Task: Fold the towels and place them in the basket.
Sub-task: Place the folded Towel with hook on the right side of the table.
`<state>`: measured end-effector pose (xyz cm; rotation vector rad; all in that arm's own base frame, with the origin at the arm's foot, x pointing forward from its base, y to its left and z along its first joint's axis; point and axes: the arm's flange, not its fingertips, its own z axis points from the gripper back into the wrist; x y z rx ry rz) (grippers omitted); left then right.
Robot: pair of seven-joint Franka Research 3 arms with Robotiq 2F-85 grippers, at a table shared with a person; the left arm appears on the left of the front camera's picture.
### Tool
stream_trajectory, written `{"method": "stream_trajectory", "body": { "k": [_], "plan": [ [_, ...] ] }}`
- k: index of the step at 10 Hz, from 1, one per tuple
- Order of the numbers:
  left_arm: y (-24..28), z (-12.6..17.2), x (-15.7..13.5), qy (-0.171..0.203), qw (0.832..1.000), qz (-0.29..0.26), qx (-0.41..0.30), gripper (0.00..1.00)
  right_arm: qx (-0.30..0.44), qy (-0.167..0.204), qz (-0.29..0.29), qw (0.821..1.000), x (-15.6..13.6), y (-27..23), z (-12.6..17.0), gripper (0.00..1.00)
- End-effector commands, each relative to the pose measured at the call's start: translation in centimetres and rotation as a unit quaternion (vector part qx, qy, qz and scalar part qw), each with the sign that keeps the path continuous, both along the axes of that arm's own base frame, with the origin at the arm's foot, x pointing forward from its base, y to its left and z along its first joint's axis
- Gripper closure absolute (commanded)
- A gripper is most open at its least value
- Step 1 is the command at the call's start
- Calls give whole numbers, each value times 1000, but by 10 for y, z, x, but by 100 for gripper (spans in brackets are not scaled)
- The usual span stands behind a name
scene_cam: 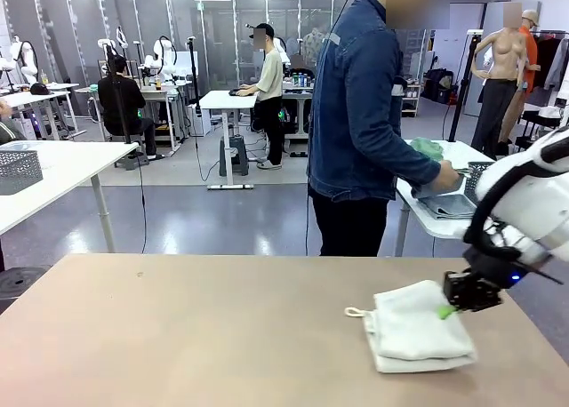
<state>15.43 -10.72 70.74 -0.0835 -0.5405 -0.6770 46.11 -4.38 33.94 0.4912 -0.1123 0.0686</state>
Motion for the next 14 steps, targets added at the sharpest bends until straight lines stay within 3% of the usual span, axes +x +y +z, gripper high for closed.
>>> {"method": "stream_trajectory", "body": {
  "k": [1, 7, 12, 13, 14],
  "plan": [
    [-1, 1, 1, -3, 1000, -3, 0, 0, -67, 5, -26, 997, 9, -27, 9, 93],
    [-1, 1, 1, -3, 1000, -3, 0, 0, -157, 27, -41, 986, 23, -60, 8, 93],
    [-1, 1, 1, -3, 1000, -3, 0, 0, -177, 20, -50, 983, 18, -56, 12, 7],
    [-1, 1, 1, -3, 1000, -3, 0, 0, -181, 18, -52, 982, 17, -56, 15, 0],
    [-1, 1, 1, -3, 1000, -3, 0, 0, -183, 17, -55, 981, 17, -56, 19, 0]
  ]
}}
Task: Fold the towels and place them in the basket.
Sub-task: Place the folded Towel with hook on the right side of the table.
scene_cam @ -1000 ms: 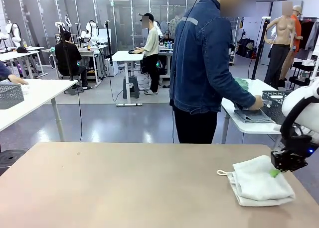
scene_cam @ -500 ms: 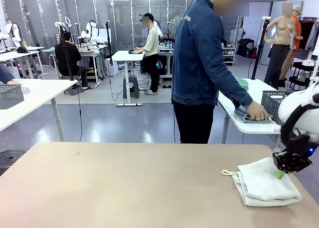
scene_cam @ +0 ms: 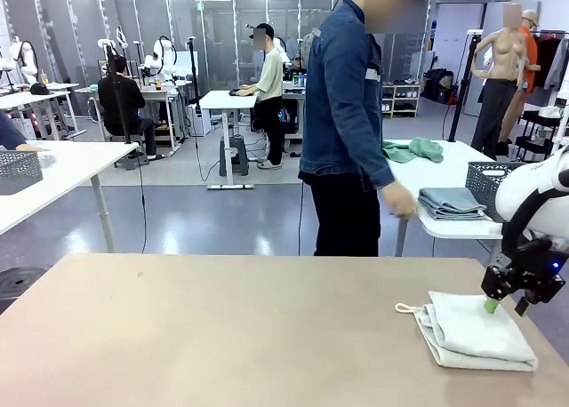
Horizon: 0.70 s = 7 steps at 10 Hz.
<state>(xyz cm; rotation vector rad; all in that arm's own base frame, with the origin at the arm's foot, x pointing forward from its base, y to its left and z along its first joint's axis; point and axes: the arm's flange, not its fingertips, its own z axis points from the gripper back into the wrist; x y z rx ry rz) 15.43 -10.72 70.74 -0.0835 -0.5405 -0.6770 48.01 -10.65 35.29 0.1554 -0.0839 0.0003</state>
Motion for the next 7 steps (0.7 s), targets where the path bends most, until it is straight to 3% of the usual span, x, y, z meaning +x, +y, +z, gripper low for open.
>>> {"method": "stream_trajectory", "body": {
  "k": [1, 2, 7],
  "plan": [
    [-1, 1, 1, -3, 1000, -3, 0, 0, -19, -1, -15, 1000, -1, 8, 8, 0],
    [-1, 1, 1, -3, 1000, -3, 0, 0, -19, -4, -16, 1000, 3, 10, 8, 5],
    [-1, 1, 1, -3, 1000, -3, 0, 0, -3, -2, -2, 1000, 0, 0, 4, 5]
  ]
}}
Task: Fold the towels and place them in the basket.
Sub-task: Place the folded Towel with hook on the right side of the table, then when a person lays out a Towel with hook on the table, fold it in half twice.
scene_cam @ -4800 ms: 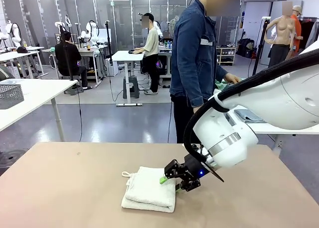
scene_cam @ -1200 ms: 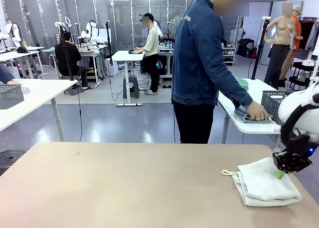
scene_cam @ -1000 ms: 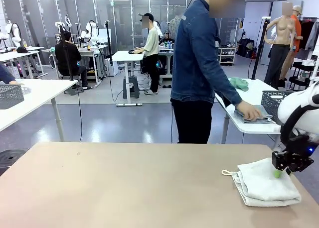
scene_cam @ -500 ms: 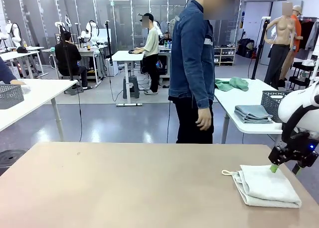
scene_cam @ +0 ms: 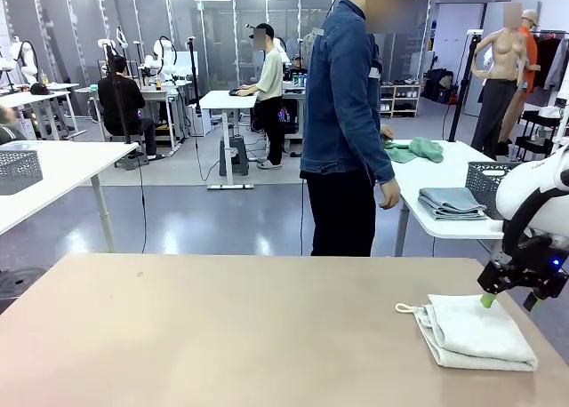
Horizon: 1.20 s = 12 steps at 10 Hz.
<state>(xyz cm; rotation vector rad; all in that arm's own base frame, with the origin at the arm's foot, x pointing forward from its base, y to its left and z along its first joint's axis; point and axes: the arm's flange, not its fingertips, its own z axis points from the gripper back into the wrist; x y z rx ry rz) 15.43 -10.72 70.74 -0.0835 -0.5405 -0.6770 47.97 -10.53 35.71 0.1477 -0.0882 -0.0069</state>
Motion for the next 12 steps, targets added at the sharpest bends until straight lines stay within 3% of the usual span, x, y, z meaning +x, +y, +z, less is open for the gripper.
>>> {"method": "stream_trajectory", "body": {
  "k": [1, 9, 12],
  "plan": [
    [-1, 1, 1, -3, 1000, -3, 0, 0, 1, 0, 2, 1000, 0, -1, -1, 5],
    [-1, 1, 1, -3, 1000, -3, 0, 0, 0, 0, 0, 1000, 0, 0, 0, 5],
    [-1, 1, 1, -3, 1000, -3, 0, 0, -56, -26, 65, 996, -44, 6, 132, 5]
  ]
}}
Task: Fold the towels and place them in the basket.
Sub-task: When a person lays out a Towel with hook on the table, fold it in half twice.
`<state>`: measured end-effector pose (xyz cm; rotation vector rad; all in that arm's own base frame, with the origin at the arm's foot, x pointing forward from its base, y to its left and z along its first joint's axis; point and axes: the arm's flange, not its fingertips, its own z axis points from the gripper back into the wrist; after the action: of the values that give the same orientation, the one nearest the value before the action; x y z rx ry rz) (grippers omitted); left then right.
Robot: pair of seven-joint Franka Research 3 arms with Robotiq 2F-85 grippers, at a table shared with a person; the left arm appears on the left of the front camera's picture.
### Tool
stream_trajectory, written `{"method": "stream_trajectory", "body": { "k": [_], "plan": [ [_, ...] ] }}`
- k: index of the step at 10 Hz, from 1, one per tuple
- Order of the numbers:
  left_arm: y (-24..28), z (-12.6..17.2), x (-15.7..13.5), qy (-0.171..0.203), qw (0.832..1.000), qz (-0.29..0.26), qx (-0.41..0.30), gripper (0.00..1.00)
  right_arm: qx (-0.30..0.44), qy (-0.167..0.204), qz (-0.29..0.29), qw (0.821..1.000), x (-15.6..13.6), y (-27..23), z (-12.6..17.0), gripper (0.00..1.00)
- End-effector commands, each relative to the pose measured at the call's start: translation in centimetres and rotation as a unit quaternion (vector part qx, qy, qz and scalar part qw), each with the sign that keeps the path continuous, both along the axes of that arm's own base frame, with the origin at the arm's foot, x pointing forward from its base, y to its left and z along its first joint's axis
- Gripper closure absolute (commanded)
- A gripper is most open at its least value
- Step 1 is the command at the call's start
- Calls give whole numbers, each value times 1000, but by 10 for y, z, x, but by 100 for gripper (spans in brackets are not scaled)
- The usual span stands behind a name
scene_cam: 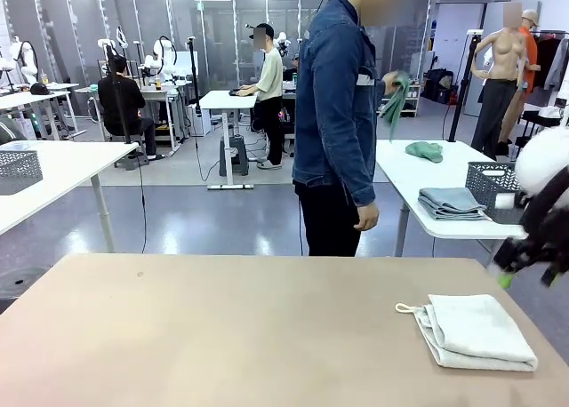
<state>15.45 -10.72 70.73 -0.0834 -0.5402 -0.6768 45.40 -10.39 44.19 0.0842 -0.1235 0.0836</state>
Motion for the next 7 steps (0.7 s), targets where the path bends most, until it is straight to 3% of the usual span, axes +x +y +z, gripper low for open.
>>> {"method": "stream_trajectory", "body": {
  "k": [1, 4, 7],
  "plan": [
    [-1, 1, 1, -3, 1000, -3, 0, 0, -31, -12, 39, 999, -32, 8, 89, 5],
    [-1, 1, 1, -3, 1000, -3, 0, 0, -38, -44, 76, 995, -78, 29, 194, 5],
    [-1, 1, 1, -3, 1000, -3, 0, 0, -18, -70, 71, 995, -131, 60, 244, 5]
  ]
}}
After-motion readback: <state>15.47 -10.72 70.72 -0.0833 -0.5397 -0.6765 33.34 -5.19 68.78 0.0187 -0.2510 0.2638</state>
